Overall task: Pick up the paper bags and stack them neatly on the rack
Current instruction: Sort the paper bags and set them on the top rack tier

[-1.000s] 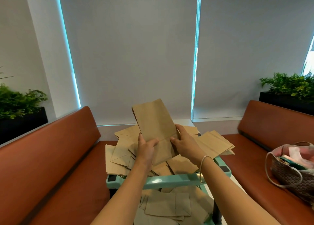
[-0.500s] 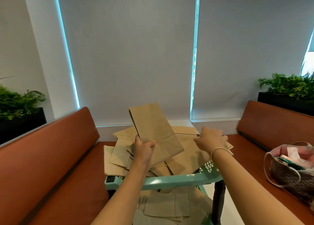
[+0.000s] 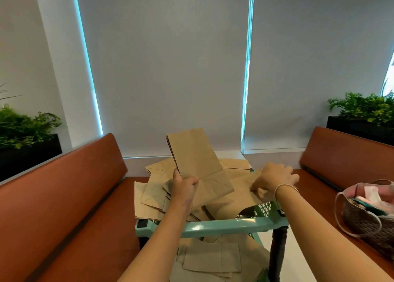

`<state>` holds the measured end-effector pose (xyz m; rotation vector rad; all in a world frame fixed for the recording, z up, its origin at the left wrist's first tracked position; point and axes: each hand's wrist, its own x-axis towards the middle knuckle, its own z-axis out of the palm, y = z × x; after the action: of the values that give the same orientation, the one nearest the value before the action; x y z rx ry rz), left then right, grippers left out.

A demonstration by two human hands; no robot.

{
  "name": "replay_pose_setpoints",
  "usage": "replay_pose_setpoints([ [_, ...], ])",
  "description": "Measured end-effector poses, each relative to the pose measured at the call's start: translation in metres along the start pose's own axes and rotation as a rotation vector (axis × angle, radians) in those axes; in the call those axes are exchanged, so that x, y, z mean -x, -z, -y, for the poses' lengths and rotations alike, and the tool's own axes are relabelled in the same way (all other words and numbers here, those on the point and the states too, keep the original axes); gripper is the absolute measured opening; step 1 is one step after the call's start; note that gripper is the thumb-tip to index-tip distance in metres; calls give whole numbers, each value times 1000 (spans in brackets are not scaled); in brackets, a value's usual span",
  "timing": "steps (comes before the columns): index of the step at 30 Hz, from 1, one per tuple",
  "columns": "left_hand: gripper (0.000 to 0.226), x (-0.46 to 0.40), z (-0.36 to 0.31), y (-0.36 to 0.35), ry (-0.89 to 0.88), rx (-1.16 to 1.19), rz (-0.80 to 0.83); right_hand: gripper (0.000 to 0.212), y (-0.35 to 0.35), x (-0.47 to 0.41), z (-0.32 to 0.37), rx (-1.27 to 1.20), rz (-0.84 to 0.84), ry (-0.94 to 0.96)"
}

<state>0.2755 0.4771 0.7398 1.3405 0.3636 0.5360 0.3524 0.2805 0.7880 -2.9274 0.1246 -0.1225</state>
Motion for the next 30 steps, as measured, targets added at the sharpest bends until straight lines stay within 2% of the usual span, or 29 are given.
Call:
replay_pose_setpoints([
  [4,77,1,-1,0,12,3,0,18,9,1,5,-108,-64,14],
  [6,79,2,-2,-1,17,12,-1,7,16,1,9,-248,-44,45],
  [9,78,3,-3,-2,3,17,-20,15,33,2,16,-452,-113,156],
  [14,73,4,-3,-2,5,60,-22,21,61,29,33,-864,-428,471],
  [17,56,6,-6,-2,-4,80,-33,28,54,44,40,-971,-428,631],
  [19,54,6,-7,-2,-10,91,-45,28,37,45,42,-916,-361,726],
  [22,72,8,-10,-2,8,101,-50,30,13,44,40,-674,-182,819],
  [23,72,8,-10,-3,12,110,-46,31,6,44,38,-612,-123,835],
  [27,58,10,-13,-4,4,179,-25,35,-12,47,39,-419,-44,896],
  [30,48,12,-14,-5,-10,166,-32,35,-17,48,40,-403,-4,898],
])
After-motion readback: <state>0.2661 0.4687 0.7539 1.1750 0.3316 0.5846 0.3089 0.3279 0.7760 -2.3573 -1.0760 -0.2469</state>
